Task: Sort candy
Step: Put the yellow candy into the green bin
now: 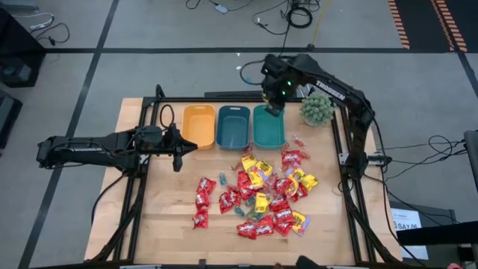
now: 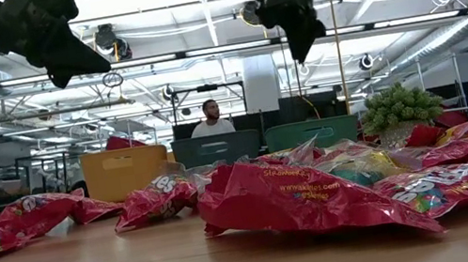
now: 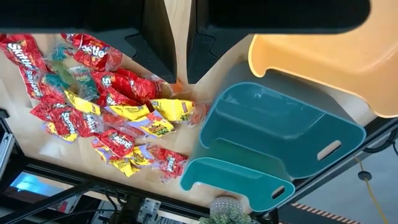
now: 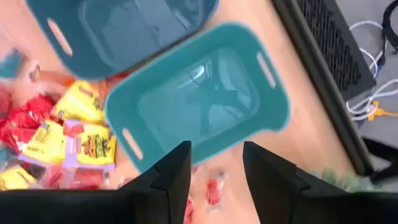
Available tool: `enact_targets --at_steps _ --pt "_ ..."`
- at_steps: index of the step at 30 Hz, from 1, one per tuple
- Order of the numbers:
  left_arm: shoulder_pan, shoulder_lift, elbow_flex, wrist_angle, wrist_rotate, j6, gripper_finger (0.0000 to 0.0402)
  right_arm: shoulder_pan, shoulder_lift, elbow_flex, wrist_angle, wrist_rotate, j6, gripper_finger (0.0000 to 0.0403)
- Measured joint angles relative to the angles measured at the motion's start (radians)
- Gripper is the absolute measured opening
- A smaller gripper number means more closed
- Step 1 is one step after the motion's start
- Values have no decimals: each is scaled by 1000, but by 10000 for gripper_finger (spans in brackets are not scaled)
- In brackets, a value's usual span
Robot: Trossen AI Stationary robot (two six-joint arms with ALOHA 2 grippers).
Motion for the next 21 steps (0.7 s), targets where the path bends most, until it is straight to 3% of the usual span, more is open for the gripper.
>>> enact_targets --at_steps 5,12,16,21 --pt "0 0 0 0 0 0 48 49 -221 -375 190 5 148 134" --pt "0 0 0 0 0 0 48 207 -617 -901 405 6 616 134" --pt "0 0 0 0 -5 5 48 349 -796 -1077 434 69 908 134" --pt "0 0 0 0 -8 5 48 480 -915 -1184 437 214 1139 134"
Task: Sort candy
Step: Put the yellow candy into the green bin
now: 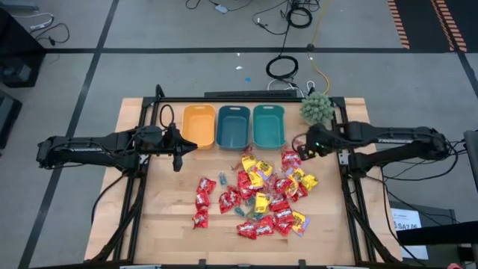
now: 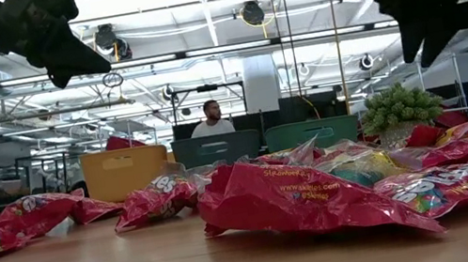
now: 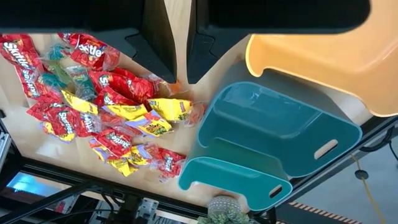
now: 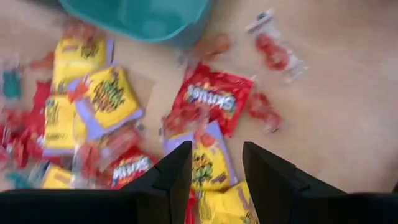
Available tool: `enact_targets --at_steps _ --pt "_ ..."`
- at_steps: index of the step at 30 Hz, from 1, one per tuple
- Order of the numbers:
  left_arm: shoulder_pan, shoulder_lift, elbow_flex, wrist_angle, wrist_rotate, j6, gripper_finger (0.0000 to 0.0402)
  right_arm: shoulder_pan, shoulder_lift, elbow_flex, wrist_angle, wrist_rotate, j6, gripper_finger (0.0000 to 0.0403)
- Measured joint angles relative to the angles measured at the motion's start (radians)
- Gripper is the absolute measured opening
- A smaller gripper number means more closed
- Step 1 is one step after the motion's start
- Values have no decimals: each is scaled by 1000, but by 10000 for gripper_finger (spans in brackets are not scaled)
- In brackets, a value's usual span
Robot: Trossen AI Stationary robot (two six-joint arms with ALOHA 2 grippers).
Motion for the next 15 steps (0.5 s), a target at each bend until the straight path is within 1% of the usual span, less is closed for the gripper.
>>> enact_targets --at_steps 3,7,12,15 --pt "0 0 0 0 -1 -5 48 27 -15 -17 2 87 34 134" --pt "0 0 0 0 -4 -5 48 30 -4 -19 10 170 19 134" --pt "0 0 0 0 -4 2 48 30 34 -19 45 191 2 134" --pt "0 0 0 0 -4 -1 48 30 66 -19 52 198 -48 134"
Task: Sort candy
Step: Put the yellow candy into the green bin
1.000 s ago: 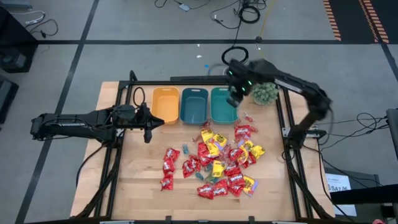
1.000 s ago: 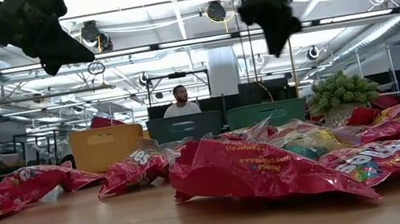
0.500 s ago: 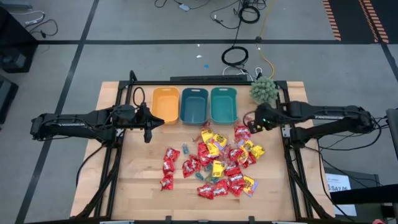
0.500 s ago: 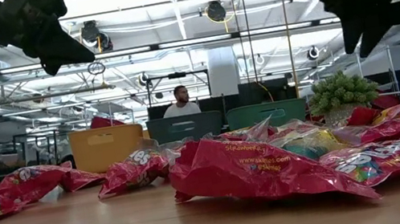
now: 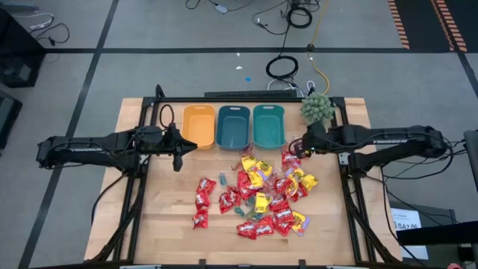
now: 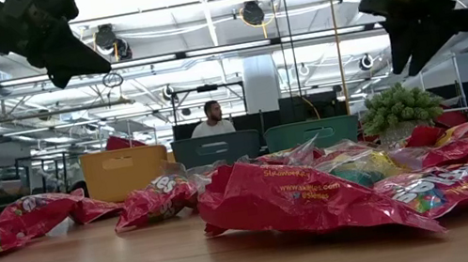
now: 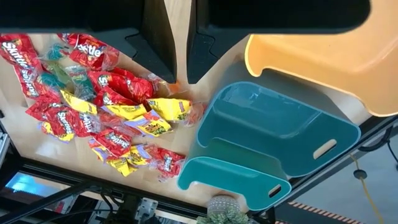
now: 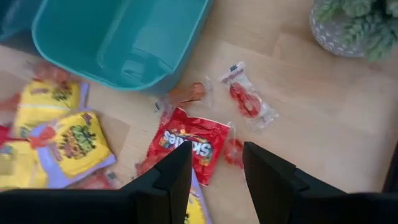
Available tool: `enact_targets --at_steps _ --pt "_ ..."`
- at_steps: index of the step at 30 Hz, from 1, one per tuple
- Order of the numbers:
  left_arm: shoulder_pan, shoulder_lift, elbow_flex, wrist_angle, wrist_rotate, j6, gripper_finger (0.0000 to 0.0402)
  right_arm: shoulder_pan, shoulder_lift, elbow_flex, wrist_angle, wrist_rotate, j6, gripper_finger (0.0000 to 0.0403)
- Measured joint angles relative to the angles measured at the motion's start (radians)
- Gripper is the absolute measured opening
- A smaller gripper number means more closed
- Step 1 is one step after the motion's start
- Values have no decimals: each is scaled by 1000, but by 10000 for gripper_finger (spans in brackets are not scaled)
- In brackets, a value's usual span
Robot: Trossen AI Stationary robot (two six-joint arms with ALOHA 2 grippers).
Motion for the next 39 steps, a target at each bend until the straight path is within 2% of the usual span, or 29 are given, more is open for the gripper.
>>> enact_targets --at_steps 10,16,20,29,33,36,39 --pt "0 0 0 0 0 -4 48 -2 62 0 4 3 -179 134" --pt "0 0 0 0 0 -4 48 -6 70 0 2 93 -190 142" --pt "0 0 0 0 0 -4 48 -5 70 0 3 107 -204 174" --pt "0 0 0 0 0 -5 48 -5 70 0 1 107 -237 282" --pt "0 0 0 0 0 -5 48 -5 70 0 -8 14 -187 306" --pt "0 0 0 0 0 -5 48 2 70 1 -41 -95 -106 308" --pt "0 0 0 0 0 0 48 37 70 1 -110 -135 2 302"
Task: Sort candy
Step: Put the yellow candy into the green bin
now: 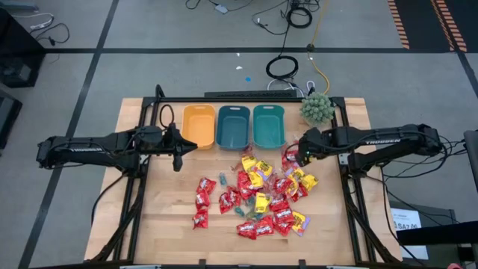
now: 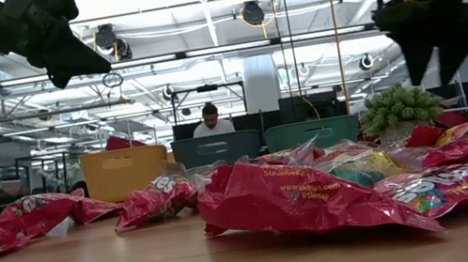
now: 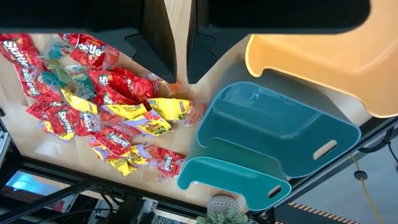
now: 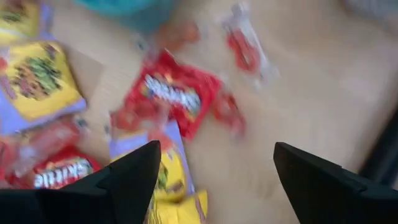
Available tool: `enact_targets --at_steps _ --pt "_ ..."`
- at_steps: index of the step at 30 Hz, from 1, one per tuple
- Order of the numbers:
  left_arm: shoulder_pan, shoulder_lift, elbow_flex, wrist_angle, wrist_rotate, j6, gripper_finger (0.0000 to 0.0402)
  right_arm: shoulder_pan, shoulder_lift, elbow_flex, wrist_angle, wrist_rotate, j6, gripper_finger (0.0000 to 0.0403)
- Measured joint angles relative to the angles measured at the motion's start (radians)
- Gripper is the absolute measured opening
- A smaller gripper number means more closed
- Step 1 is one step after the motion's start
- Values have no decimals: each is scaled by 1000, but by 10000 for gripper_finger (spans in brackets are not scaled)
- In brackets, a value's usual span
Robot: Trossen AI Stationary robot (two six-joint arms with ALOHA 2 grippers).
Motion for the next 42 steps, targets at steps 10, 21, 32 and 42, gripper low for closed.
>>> enact_targets --at_steps 10,21,32,42 --pt "0 0 0 0 0 49 48 315 -11 0 -82 3 435 297" --pt "0 0 0 0 -13 56 48 484 -11 -257 266 0 799 297" --pt "0 0 0 0 -18 54 48 483 45 -382 334 -75 845 249" --pt "0 0 0 0 -18 53 48 484 34 -304 240 -112 774 19"
